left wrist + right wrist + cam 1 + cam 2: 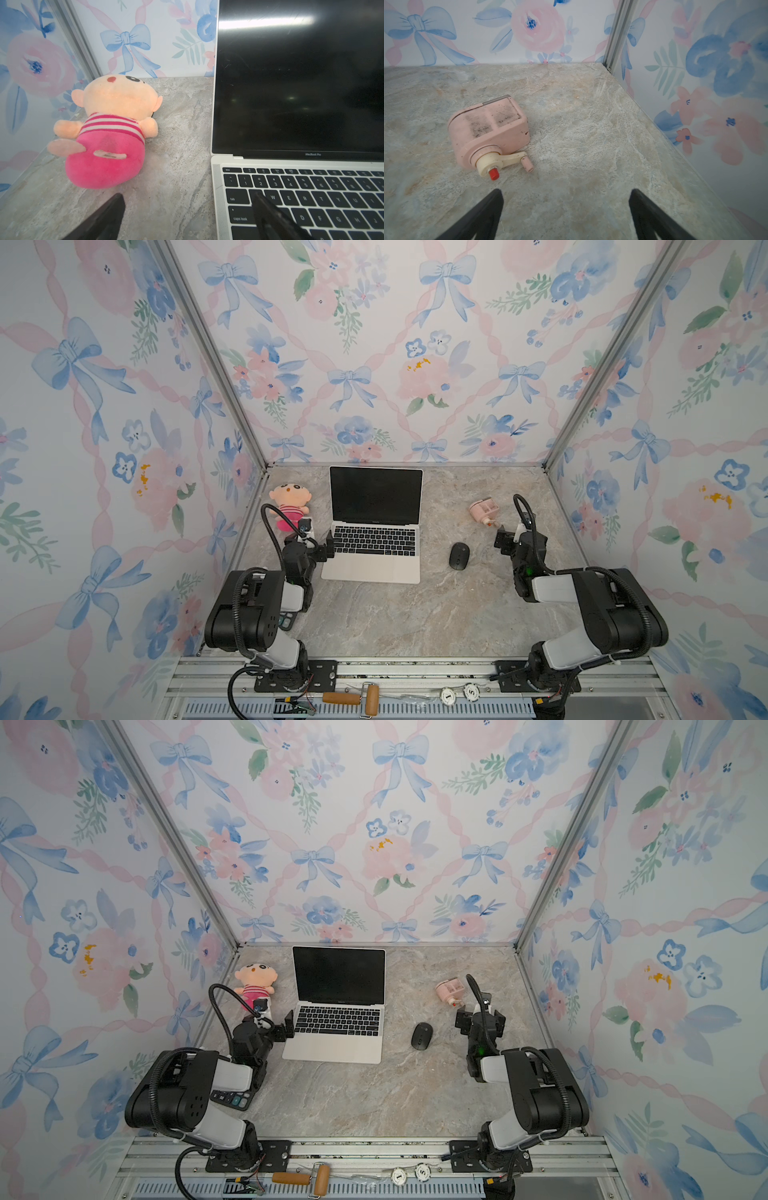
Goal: Insert the wireless mouse receiver into the laptop
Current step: Pick up the mouse from the center of the board.
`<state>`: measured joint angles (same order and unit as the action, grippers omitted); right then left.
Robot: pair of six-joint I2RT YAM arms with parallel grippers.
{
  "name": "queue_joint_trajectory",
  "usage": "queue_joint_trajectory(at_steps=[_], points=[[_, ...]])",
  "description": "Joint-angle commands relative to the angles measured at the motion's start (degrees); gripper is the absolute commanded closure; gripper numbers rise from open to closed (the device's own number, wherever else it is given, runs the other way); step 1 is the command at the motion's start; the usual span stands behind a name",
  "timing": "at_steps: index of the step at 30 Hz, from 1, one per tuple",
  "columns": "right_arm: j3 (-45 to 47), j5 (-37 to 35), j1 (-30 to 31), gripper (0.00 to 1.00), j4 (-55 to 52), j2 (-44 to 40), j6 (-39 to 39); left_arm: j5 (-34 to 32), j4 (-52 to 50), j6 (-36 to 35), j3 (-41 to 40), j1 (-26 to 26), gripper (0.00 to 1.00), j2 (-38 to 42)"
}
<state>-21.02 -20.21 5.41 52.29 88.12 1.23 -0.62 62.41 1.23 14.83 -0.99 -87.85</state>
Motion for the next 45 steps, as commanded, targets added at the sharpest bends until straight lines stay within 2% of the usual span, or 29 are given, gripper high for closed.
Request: queue_joint_trajectory(at_steps=[1, 3, 4, 9, 15, 19, 24, 29, 33, 40, 45], points=[[-1.3, 0.3, 1.1, 0.04, -2.7, -2.1, -1.2, -0.9, -6.5, -1.8, 2.8, -1.3, 0.02, 4.6], [-0.5, 0.1, 1.3, 0.04, -0.9, -2.7, -1.5, -3.4, -12.3, -1.4, 4.9, -2.1, 0.02, 7.4], [-0.7, -2.3, 2.2, 0.04, -2.3, -4.0, -2.0, -4.3, -14.4, -1.5, 5.5, -2.8, 0.02, 9.0], [-10.5, -3.2, 3.8, 0.04, -28.4, -12.7, 0.3, -8.4, -19.5, -2.0, 7.0, -9.7, 0.02, 14.4], [-16.8, -4.5, 8.7, 0.04, -43.8, -19.1, 0.2, -12.2, -25.1, 0.7, 13.0, -22.1, 0.02, 12.9], [-18.2, -3.8, 12.9, 0.04, -49.1, -22.7, 0.7, -15.3, -25.2, 5.8, 17.2, -32.3, 0.02, 7.8], [-21.0, 3.7, 13.3, 0.04, -59.0, -24.8, 7.5, -20.6, -25.0, 9.6, 25.2, -47.2, 0.02, -4.0], [-18.8, 7.4, 11.9, 0.04, -59.9, -28.3, 10.9, -20.0, -25.1, 9.8, 36.5, -56.0, 0.02, -17.1], [-15.5, 10.2, 10.1, 0.04, -58.5, -32.3, 11.7, -18.6, -25.0, 12.5, 43.4, -58.8, 0.02, -26.0], [-11.6, 11.6, 9.0, 0.04, -58.3, -36.3, 12.3, -15.7, -24.6, 15.2, 51.4, -58.9, 0.02, -35.5], [-9.0, 11.4, 8.8, 0.04, -55.7, -38.8, 11.9, -16.8, -24.8, 16.9, 55.5, -58.8, 0.02, -41.0]])
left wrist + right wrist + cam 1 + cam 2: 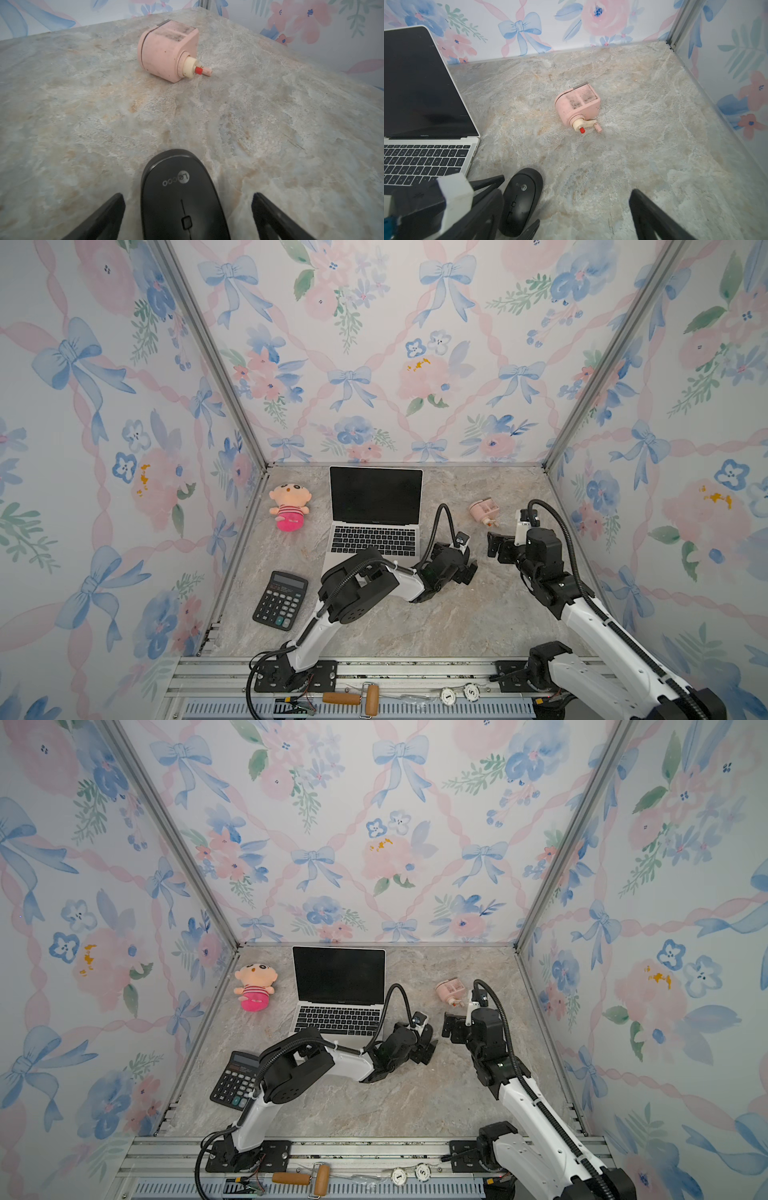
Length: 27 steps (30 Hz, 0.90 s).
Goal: Insert the wireless mouse receiver into the laptop
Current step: Pick up the mouse from the center of the board.
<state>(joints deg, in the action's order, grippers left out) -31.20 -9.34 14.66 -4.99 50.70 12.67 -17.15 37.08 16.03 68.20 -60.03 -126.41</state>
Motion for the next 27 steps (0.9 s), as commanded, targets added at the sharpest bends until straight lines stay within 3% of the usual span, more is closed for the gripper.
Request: queue_joint_trajectory(at_steps=[1, 10, 16, 22, 27], points=[[1.4, 0.5, -0.5, 0.04, 1.8, -1.6, 0.4, -1.0, 0.2, 2.6, 2.6, 0.2, 0.02, -3.1], [2.2, 0.9, -0.4, 0.04, 3.7, -3.4, -2.6, -3.0, -6.3, 2.4, 6.1, 0.4, 0.04, -7.5], [3.5, 0.6, -0.3, 0.04, 5.4, -5.0, -6.1, -1.1, -6.5, -0.6, 3.1, 0.3, 0.19, -5.0], [4.1, 2.3, 1.6, 0.04, 7.0, -5.2, -9.7, 3.3, -6.6, -4.8, 0.1, 0.6, 0.41, -1.1], [2.7, 6.2, 4.1, 0.04, 7.3, -4.7, -11.6, 14.1, -6.6, -7.1, -3.4, 4.4, 0.54, 4.0]])
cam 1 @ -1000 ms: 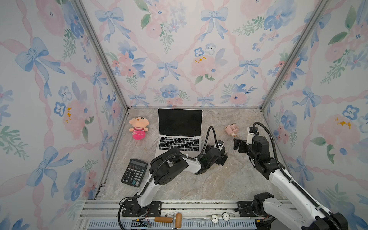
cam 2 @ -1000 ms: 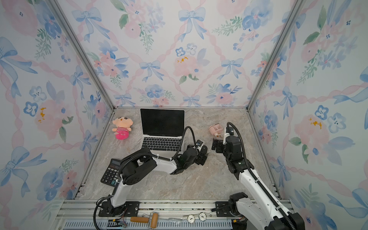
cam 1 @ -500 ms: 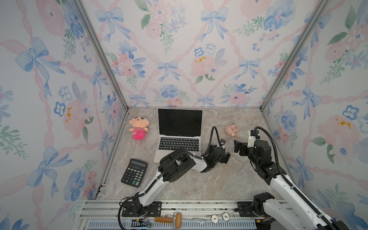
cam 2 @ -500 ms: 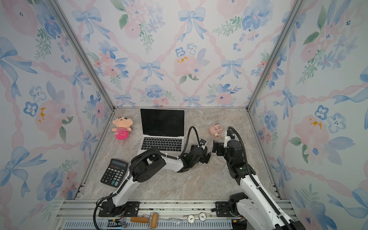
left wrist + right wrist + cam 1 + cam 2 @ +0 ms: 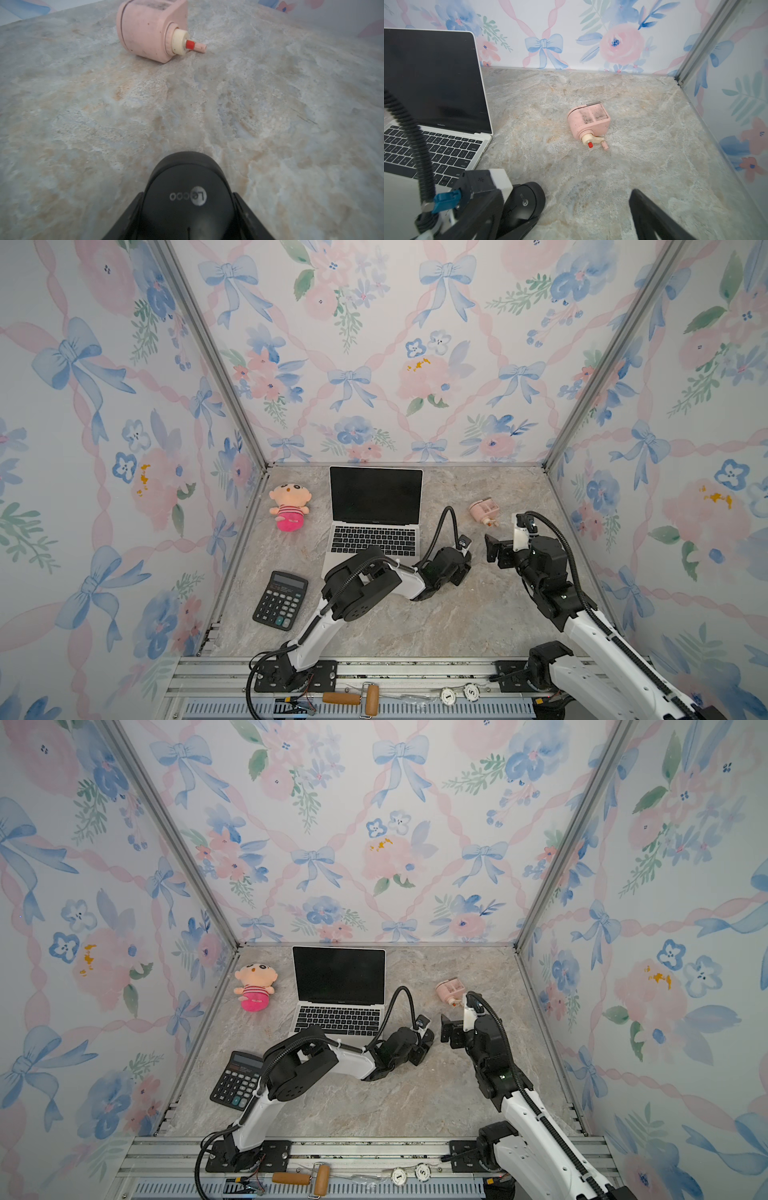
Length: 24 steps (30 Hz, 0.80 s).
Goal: Insert the wireless mouse receiver into the laptop
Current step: Pick up the mouse from the center of the board.
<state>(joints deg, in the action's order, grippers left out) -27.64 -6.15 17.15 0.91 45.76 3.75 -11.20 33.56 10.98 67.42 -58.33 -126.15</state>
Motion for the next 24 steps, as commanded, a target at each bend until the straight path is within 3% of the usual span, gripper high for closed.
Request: queue_joint_trajectory(at_steps=[1, 7, 16, 21, 24], points=[[-1.5, 3.3, 2.3, 0.04, 1.0, 0.4, -3.6, 10.4, -3.1, -2.2, -3.6, 3.6, 0.56, 5.2], [-6.4, 6.5, 7.5, 0.04, -3.6, 3.4, -10.9, 19.7, -10.3, -5.9, -9.4, 9.7, 0.58, 17.9], [-7.5, 4.8, 16.9, 0.04, -2.0, 8.5, -26.8, 28.4, -43.1, -14.7, -7.1, 17.9, 0.57, 34.6], [-2.0, 6.0, 22.4, 0.04, 9.8, 8.1, -31.0, 38.7, -54.6, -15.8, -5.7, 22.9, 0.57, 40.0], [-0.2, -1.2, 29.2, 0.04, 12.8, 8.9, -38.7, 44.5, -59.8, -16.1, -4.7, 26.0, 0.57, 42.0]])
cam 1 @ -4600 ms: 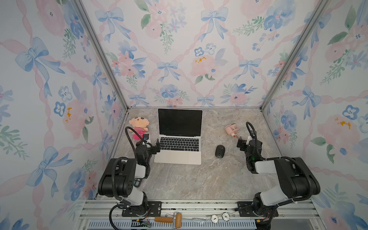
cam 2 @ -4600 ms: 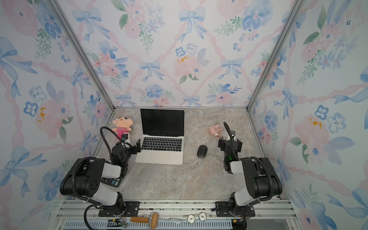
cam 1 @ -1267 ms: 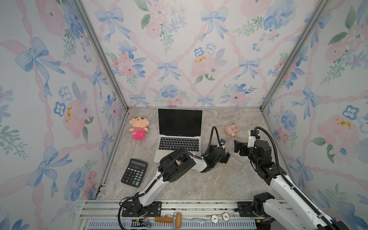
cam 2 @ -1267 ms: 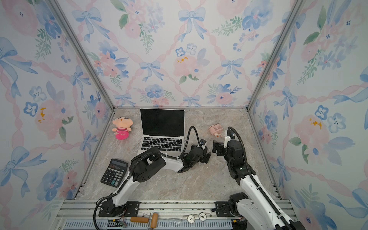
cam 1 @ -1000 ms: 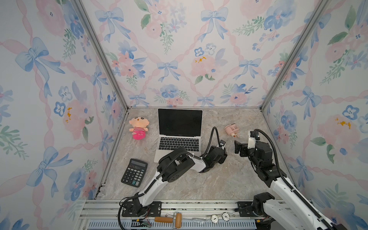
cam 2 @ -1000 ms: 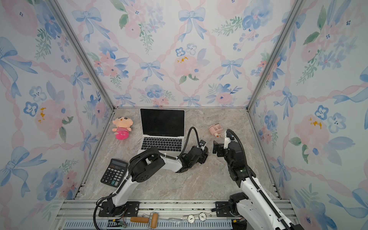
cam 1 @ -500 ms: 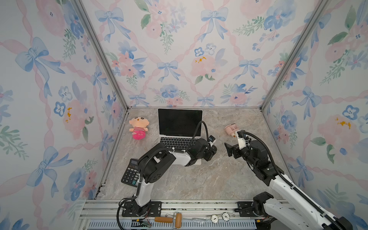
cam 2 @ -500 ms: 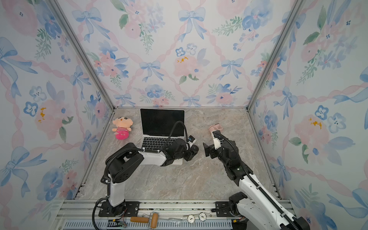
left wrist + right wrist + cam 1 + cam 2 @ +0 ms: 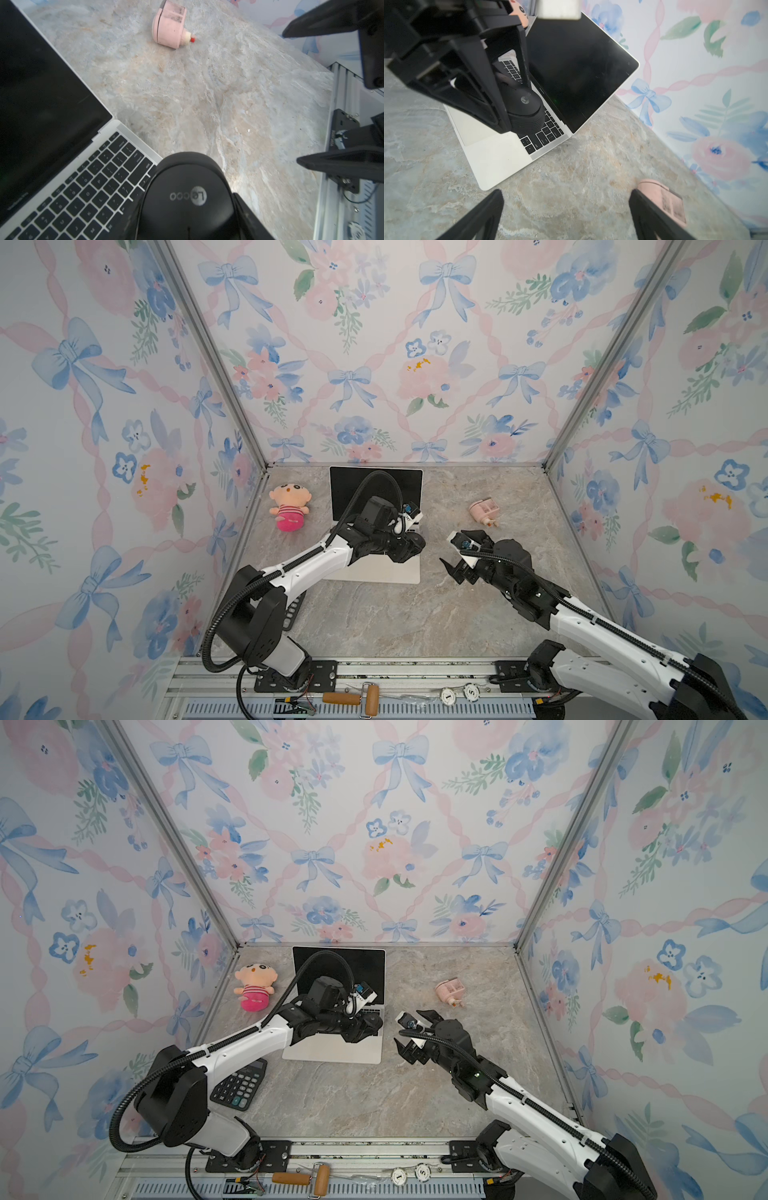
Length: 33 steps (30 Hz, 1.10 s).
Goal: Insert the wireless mouse receiver into the laptop
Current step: Pick up the mouse from the center of the board.
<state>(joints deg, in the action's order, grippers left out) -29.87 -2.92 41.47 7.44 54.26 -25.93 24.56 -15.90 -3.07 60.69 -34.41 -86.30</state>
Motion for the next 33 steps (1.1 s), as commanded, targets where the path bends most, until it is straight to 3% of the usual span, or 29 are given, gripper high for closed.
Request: queue_joint_trajectory(at_steps=[1, 4, 11, 21, 33], points=[[2.0, -6.8, 6.8, 0.04, 6.5, 1.2, -12.0, 10.1, -11.4, -2.3, 2.2, 2.9, 0.56, 2.4], [0.9, -10.8, 11.3, 0.04, 7.0, 3.9, -17.9, 15.1, -15.1, -3.6, 2.4, 5.4, 0.56, 3.0], [-4.2, -8.6, 15.3, 0.04, 7.2, 9.5, -22.7, 22.7, -20.6, -4.3, 3.1, 8.3, 0.57, 1.1], [-13.3, 0.2, 18.3, 0.00, 7.0, 22.0, -20.5, 24.7, -23.0, -2.7, 4.2, 8.7, 0.57, -0.4], [-17.5, 1.7, 18.1, 0.39, 2.1, 25.9, -20.0, 28.1, -26.7, -4.5, 4.6, 9.3, 0.57, -0.2]])
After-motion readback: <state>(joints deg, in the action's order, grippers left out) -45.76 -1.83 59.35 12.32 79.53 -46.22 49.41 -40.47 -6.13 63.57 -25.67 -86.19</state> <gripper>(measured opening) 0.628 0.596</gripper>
